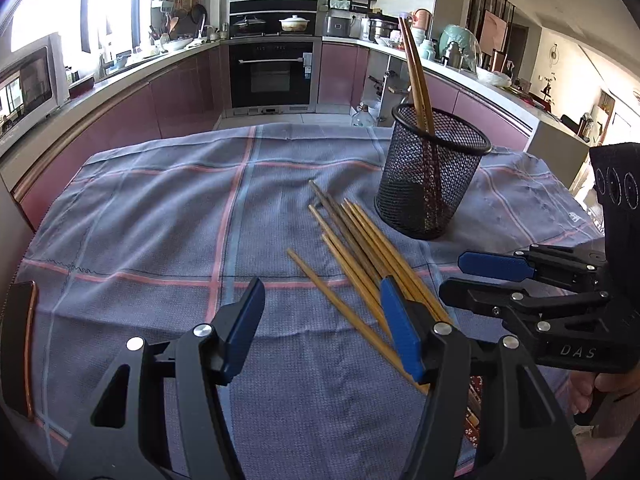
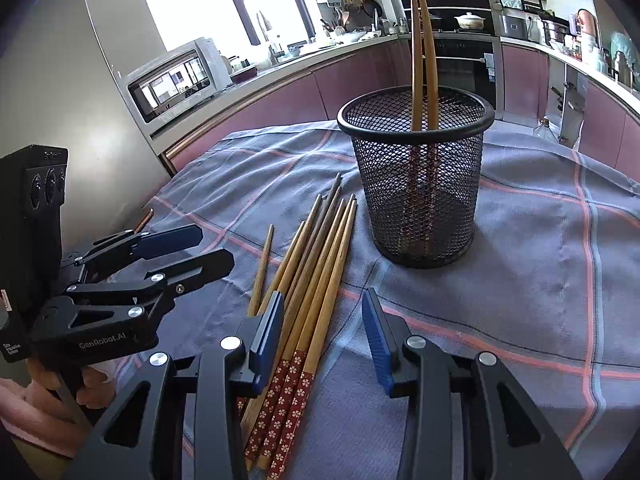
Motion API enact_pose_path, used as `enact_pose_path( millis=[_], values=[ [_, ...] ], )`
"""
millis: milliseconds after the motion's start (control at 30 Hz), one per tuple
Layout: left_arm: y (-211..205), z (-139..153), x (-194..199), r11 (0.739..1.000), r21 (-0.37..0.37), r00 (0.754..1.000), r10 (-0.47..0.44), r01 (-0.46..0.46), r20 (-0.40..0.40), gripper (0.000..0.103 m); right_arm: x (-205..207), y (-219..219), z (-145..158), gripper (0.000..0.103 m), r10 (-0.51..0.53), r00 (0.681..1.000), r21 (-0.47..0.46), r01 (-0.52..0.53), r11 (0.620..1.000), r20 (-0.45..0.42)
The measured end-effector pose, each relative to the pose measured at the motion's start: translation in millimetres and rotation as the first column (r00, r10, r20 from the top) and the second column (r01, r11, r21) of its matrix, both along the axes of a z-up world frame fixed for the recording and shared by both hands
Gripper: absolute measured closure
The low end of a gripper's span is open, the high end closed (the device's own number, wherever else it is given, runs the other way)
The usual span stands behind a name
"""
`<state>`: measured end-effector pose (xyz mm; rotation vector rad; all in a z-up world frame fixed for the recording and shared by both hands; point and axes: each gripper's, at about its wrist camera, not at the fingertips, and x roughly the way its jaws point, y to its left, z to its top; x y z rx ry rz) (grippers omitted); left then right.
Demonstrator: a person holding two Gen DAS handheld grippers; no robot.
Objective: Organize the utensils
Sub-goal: 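Lower the right gripper onto the chopstick pile and grasp another chopstick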
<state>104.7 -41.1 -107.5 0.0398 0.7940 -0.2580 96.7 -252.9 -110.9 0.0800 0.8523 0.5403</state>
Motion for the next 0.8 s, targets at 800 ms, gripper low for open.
enact_pose_path(
  millis=[800],
  values=[
    [-13, -35, 29, 0.997, 0.060, 0.993, -0.038, 0.045, -0.111, 0.051, 7, 7, -15, 0.083, -0.007, 0.999, -0.072, 0.004, 0.997, -0.038]
  ],
)
